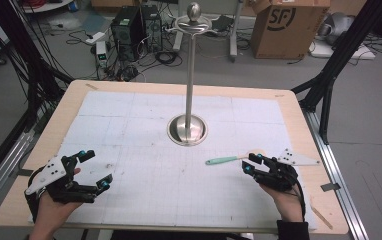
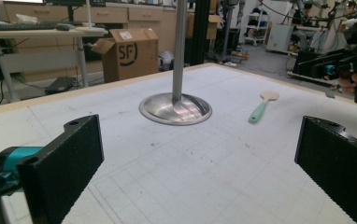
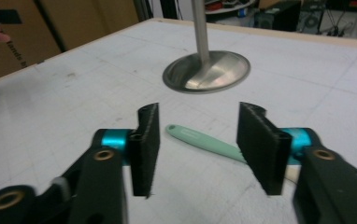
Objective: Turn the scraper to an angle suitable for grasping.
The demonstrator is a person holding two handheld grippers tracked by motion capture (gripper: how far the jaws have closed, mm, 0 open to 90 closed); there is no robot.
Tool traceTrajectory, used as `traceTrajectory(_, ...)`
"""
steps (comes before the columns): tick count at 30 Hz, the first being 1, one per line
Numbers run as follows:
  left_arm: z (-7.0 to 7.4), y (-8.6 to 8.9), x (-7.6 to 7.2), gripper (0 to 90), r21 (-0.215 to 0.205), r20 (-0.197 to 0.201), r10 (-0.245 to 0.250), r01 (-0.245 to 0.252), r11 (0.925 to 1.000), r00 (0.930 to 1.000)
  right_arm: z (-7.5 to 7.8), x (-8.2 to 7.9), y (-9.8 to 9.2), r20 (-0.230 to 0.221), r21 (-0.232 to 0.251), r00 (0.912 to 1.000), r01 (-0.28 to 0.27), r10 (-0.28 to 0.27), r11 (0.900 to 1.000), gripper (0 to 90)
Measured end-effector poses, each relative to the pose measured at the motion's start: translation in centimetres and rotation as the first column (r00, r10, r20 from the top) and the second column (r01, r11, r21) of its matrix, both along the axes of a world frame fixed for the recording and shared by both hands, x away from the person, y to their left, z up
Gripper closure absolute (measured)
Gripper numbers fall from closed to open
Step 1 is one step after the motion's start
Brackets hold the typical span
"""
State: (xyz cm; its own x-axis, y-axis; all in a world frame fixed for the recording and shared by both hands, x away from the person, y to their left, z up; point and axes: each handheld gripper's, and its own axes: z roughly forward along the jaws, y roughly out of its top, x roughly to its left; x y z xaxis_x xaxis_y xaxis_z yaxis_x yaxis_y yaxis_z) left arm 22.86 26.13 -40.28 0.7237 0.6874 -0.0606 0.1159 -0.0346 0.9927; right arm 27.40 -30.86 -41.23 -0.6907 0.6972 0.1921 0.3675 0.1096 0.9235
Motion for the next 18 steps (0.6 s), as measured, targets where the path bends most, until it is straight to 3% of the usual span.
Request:
traceTrajectory(3, -0.1, 0.0, -0.2, 1.8, 0.007, 0.000, 0.006, -0.006, 1.0000, 1.0000, -0.1, 0.3, 0.0, 0.000, -0.017, 0.9999, 0.011, -0.011, 1.000, 65.7)
traceTrajectory(4, -0.1, 0.1, -0.3, 1.8, 0.014, 0.000, 0.007, -0.007, 0.9999, 1.0000, -0.3, 0.7, 0.0, -0.007, -0.043, 0.9996, 0.026, -0.026, 0.999, 72.6)
traceTrajectory(9, -0.2, 0.2, -0.8, 1.8, 0.020, 0.001, 0.011, -0.012, 0.9997, 0.9999, -1.0, 1.6, 0.6, -0.043, -0.113, 0.9980, 0.042, -0.047, 0.993, 87.4)
traceTrajectory(12, -0.2, 0.2, -0.9, 1.8, 0.026, 0.001, 0.014, -0.014, 0.9996, 0.9999, -1.2, 2.2, 0.8, -0.032, -0.141, 0.9972, 0.063, -0.068, 0.988, 89.5)
traceTrajectory(18, -0.3, 0.1, -1.0, 1.8, 0.036, 0.000, 0.012, -0.012, 0.9993, 0.9999, -1.7, 3.9, 1.2, -0.063, -0.190, 0.9930, 0.087, -0.100, 0.978, 89.5)
